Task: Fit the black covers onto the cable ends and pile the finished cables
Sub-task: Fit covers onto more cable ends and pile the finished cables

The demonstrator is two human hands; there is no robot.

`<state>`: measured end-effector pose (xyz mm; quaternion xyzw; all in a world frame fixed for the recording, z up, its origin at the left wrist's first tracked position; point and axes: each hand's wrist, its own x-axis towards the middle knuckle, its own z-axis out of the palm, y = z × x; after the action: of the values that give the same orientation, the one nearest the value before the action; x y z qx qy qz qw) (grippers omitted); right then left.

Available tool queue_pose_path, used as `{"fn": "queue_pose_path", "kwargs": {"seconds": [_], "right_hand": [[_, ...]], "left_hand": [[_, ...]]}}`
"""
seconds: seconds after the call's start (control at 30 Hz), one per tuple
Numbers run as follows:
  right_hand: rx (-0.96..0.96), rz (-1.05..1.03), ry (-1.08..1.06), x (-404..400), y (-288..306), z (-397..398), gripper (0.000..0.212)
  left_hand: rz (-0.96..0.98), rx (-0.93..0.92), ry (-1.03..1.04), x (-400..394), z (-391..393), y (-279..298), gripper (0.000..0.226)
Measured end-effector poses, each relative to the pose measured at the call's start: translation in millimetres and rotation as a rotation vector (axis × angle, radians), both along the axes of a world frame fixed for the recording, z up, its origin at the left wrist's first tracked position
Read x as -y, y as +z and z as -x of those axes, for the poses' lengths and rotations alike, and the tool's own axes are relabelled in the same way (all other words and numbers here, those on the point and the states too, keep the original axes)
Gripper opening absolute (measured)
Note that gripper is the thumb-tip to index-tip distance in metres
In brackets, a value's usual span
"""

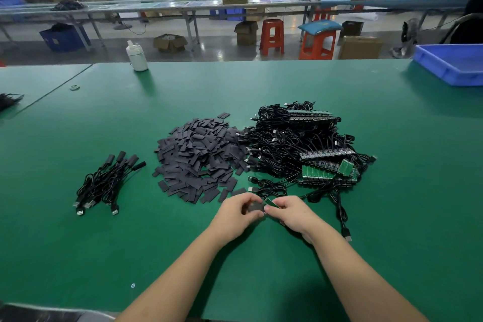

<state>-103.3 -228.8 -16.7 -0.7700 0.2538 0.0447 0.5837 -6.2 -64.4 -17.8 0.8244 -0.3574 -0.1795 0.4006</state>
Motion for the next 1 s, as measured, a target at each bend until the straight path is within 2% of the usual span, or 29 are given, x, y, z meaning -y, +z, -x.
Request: {"fn": "queue_pose_path", "kwargs": {"seconds": [0.07, 0.17, 0.3, 0.5, 1.0], "right_hand": [[-0.012, 0.000, 0.009, 0, 1, 0, 0.015], [-0.004, -0.035, 0.013, 0, 1, 1, 0.010], [0.021, -0.081, -0.031, 5, 1, 5, 0.023], [0.056, -0.156, -0.020, 15, -2, 13, 0.014], [0.020, -0.177, 0.009, 14, 7, 11, 0.015]], "left_hand": [[0.019, 0.118, -0.029, 0, 1, 0, 0.019], [-0.017, 0.285, -0.077, 0, 0, 1, 0.023], [-0.015, 0.402, -0.062, -6, -3, -1, 0.026], [0.034, 0.378, -0.021, -13, -9, 2, 0.021], [0.043, 0.380, -0.024, -9, -5, 3, 0.022]]}}
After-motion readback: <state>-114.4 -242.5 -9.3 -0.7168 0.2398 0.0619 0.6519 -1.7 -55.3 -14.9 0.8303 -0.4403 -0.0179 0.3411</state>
